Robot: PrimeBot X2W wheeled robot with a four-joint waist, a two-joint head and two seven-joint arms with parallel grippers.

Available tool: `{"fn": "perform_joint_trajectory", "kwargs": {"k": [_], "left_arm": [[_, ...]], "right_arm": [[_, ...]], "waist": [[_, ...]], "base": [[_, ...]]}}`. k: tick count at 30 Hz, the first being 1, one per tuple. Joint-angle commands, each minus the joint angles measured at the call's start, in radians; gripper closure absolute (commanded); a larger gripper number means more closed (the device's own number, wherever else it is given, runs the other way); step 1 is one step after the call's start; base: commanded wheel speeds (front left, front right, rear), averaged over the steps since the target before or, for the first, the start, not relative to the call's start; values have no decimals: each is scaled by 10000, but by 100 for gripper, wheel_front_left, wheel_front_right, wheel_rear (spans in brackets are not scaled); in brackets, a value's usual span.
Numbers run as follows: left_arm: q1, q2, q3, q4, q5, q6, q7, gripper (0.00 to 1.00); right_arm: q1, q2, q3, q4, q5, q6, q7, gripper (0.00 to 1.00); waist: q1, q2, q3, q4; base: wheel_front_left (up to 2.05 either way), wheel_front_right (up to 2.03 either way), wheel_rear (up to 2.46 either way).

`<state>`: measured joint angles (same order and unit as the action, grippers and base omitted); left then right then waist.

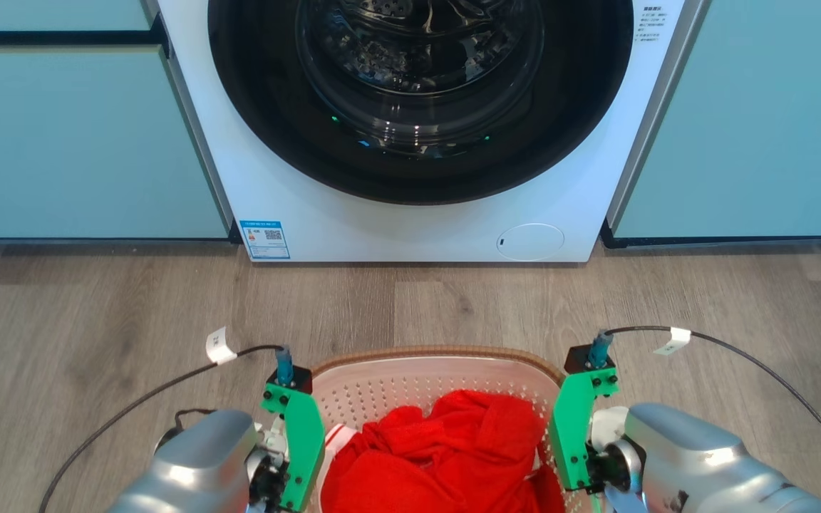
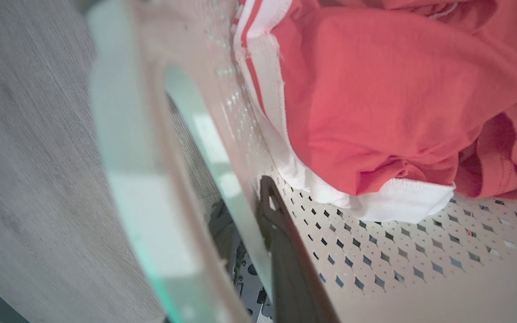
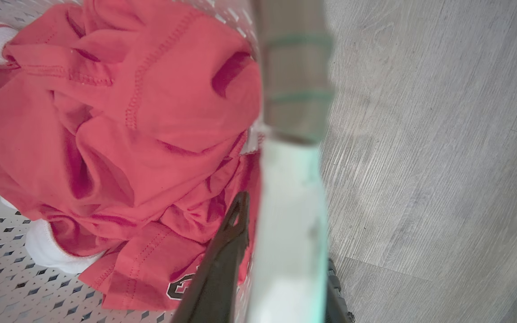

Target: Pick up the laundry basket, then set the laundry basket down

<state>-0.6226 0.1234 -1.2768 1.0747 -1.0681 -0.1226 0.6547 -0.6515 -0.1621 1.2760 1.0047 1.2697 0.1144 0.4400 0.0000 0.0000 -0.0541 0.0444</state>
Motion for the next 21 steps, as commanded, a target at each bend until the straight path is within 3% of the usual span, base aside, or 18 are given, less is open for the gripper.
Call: {"fn": "perform_joint_trajectory", "kwargs": {"k": [1,21], "left_arm": [[-543,65,-34,-125,115,-80,114,100],[-484,7,-35,-132,124,-80,100,100]], "right_arm": [[-624,174,42,-487,-74,163,-97,100],[-604,138,43,-472,-65,163,-77,100]], "waist": [[0,0,-4,-2],[0,0,35,-22]], "base": [[0,0,0],[0,0,0]]}}
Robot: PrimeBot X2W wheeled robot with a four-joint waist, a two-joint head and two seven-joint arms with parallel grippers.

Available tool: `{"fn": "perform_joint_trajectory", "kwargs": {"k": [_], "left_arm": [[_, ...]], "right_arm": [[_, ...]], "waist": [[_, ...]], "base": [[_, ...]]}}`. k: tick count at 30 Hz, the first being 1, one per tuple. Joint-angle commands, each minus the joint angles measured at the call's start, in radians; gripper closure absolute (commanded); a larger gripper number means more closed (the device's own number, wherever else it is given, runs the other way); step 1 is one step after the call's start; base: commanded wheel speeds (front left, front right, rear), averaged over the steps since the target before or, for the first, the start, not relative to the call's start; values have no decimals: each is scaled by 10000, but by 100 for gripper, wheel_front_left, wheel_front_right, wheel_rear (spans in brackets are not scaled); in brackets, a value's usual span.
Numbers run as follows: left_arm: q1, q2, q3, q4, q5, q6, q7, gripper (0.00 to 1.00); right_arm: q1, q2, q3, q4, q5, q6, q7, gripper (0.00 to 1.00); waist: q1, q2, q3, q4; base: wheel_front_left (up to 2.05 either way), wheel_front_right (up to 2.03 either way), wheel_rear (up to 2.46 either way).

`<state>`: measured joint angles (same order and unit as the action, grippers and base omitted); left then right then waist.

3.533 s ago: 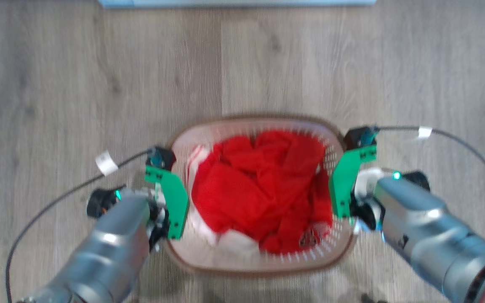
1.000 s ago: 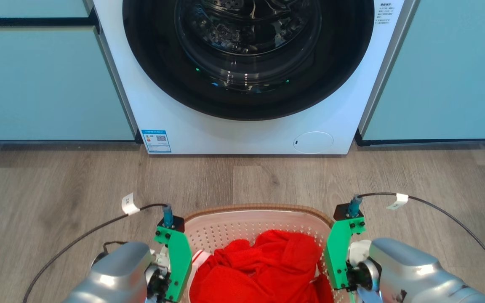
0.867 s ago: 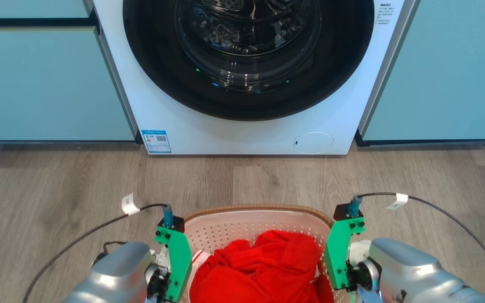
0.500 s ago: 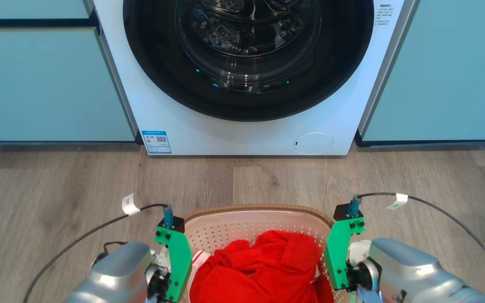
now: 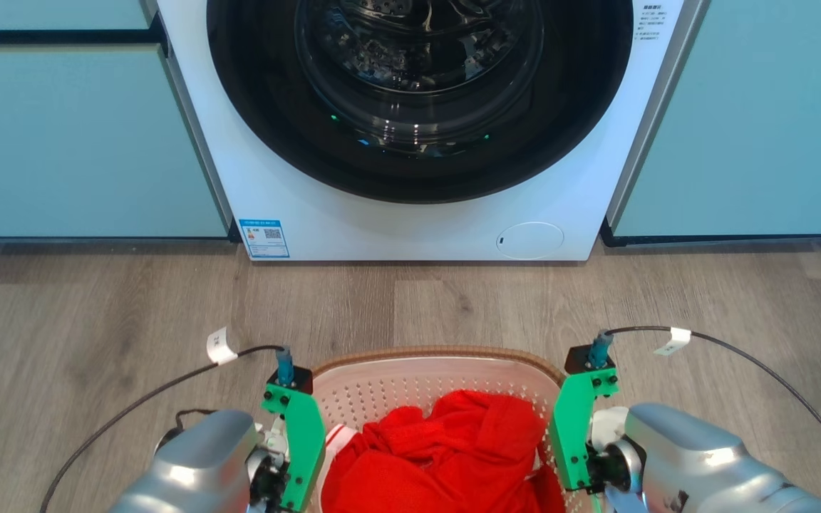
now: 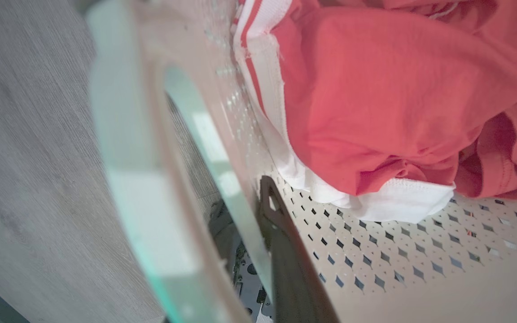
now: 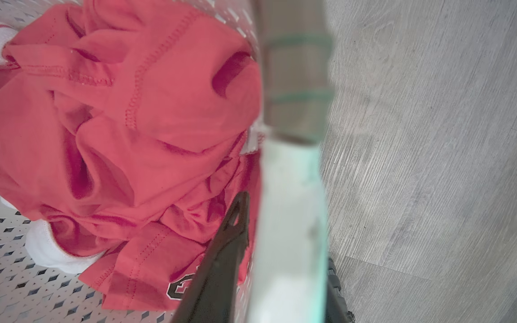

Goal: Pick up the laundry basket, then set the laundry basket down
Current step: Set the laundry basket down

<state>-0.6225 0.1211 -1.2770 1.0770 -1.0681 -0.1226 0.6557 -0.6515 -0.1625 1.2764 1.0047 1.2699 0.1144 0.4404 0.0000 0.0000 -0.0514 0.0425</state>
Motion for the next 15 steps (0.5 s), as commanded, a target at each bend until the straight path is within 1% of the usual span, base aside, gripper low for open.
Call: {"fn": "perform_joint_trajectory", "kwargs": {"k": [1,8,15], "left_arm": [[-475,21,-33,-142,120,-80,80,100],[-458,-46,-33,-105,139,-80,44,100],[-410,-82,-33,-44,162,-81,-116,100]], "right_arm": [[-607,141,39,-469,-65,163,-86,100],[-578,126,39,-443,-54,163,-110,100],[-548,95,39,-456,-112,163,-296,100]], "waist": [[0,0,18,-6],[0,0,163,-10],[0,0,548,-79]], "base": [[0,0,0],[0,0,0],[0,0,0]]}}
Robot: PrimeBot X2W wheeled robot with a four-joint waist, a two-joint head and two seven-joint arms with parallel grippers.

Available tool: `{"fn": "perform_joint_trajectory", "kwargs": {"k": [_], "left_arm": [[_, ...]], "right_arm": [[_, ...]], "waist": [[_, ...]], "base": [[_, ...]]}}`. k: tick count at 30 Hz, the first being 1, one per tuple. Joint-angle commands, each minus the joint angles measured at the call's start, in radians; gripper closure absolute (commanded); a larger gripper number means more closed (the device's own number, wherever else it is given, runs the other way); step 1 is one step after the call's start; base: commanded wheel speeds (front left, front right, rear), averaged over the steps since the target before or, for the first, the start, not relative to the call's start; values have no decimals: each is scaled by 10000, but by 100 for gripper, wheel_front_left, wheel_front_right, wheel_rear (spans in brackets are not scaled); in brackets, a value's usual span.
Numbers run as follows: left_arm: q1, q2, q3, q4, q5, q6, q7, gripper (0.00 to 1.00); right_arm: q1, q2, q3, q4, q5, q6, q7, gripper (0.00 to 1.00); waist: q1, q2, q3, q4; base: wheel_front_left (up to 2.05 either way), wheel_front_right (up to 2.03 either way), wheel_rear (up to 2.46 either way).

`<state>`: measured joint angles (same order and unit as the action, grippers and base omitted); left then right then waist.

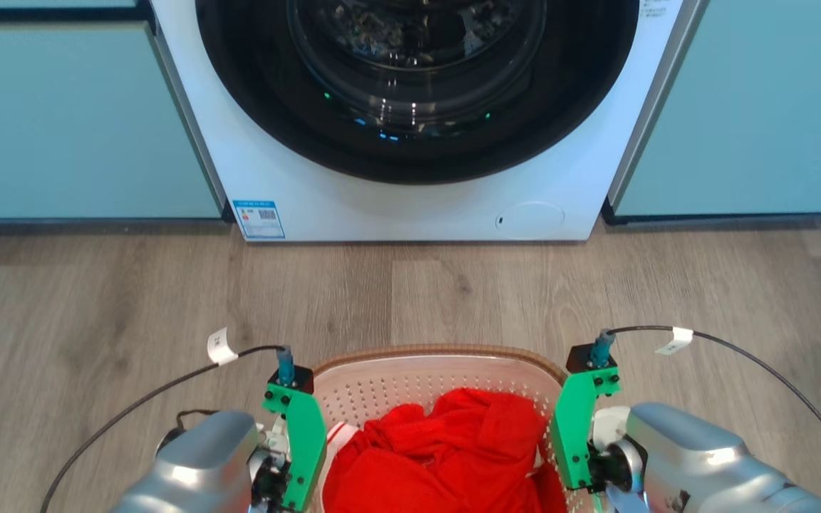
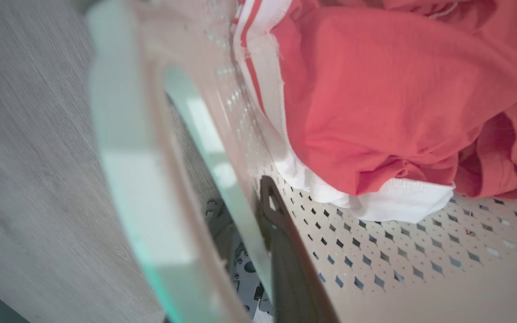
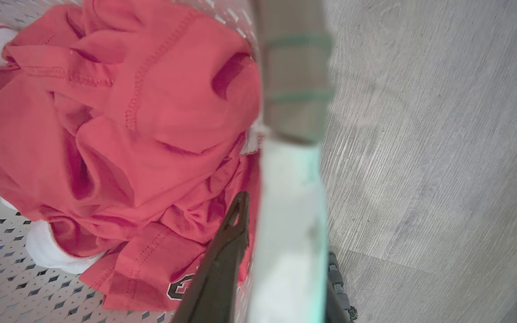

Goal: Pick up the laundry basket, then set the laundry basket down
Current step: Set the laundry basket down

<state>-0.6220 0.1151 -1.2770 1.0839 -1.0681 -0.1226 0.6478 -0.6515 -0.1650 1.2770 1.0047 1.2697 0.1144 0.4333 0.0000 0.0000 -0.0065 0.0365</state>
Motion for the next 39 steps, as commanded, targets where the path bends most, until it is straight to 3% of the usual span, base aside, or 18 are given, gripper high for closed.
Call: {"fn": "perform_joint_trajectory", "kwargs": {"k": [1,15,20,39], "left_arm": [[-421,-43,-33,-89,179,-81,-88,100],[-1195,-442,-31,526,605,-81,-1664,100],[-1732,-585,76,1033,696,-69,-2854,100],[-3238,-648,14,988,1252,226,-4333,100]], "right_arm": [[-554,108,33,-458,-125,163,-273,100],[-1223,-156,33,-158,-497,163,-1705,100],[-1687,-263,32,25,-600,163,-2527,100],[-3181,-140,1,717,-617,163,-4883,100]], "waist": [[0,0,183,-26],[0,0,2292,24],[0,0,3360,85],[0,0,7219,14]], "base": [[0,0,0],[0,0,0],[0,0,0],[0,0,0]]}}
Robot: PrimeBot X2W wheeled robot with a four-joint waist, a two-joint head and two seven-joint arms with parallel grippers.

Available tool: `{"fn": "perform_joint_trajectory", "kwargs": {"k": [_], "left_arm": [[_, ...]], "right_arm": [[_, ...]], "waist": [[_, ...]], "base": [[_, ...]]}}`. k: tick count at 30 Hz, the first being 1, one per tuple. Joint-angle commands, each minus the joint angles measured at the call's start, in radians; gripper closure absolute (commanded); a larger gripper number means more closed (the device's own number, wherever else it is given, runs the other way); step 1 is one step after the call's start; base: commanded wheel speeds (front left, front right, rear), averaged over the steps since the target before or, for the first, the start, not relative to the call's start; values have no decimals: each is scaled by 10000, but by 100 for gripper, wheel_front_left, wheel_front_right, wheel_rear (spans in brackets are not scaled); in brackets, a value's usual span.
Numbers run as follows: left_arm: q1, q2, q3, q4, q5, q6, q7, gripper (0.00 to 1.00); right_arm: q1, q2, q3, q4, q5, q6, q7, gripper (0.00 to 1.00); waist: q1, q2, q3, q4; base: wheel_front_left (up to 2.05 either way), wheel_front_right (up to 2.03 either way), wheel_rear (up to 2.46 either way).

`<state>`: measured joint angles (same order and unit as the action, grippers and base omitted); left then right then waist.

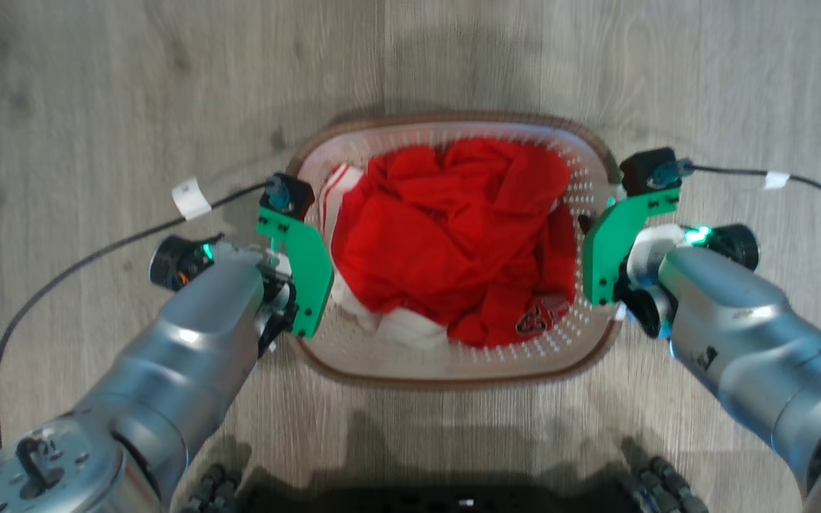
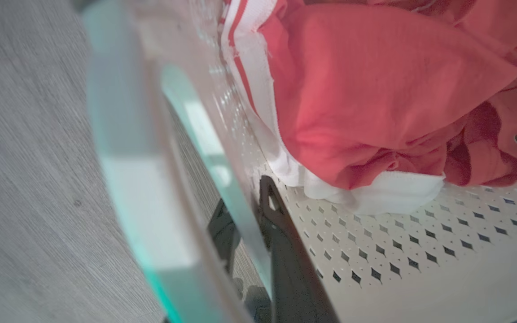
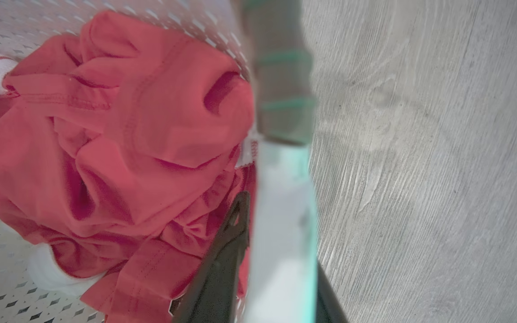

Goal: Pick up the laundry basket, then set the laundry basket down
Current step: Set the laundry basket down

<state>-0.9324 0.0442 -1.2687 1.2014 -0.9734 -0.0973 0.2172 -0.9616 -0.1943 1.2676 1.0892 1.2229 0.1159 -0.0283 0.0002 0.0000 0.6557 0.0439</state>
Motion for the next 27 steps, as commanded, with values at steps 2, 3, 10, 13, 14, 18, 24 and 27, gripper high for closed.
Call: {"fn": "perform_joint_trajectory", "kwargs": {"k": [2,3,10,13,14,18,24,27], "left_arm": [[-264,62,-72,-212,352,25,-181,100],[-328,62,-75,-217,386,45,-279,100],[-775,61,-84,-217,522,271,-1000,100],[-977,61,-87,-215,535,331,-1182,100],[-1039,61,-88,-221,541,350,-1242,100],[-1283,61,-92,-258,564,385,-1477,100],[-1546,61,-100,-217,692,428,-1640,100],[-1630,61,-103,-209,735,436,-1704,100]], "right_arm": [[-203,202,96,-18,-122,148,-408,100],[-272,225,97,30,-129,148,-483,100],[-711,367,102,362,-147,148,-907,100],[-881,424,103,465,-116,148,-996,100],[-926,445,103,491,-90,148,-1019,100],[-1080,503,89,501,66,148,-1101,100],[-1201,497,95,521,142,148,-1179,100],[-1257,497,98,575,159,148,-1196,100]], "waist": [[-2,0,894,-75],[-2,0,1033,-77],[-2,0,1821,-45],[-2,0,2084,-17],[-2,0,2155,-8],[-2,0,2417,30],[-2,0,2662,45],[-2,0,2768,53]], "base": [[0,0,0],[0,0,0],[0,0,0],[0,0,0],[0,0,0],[0,0,0],[0,0,0],[0,0,0]]}}
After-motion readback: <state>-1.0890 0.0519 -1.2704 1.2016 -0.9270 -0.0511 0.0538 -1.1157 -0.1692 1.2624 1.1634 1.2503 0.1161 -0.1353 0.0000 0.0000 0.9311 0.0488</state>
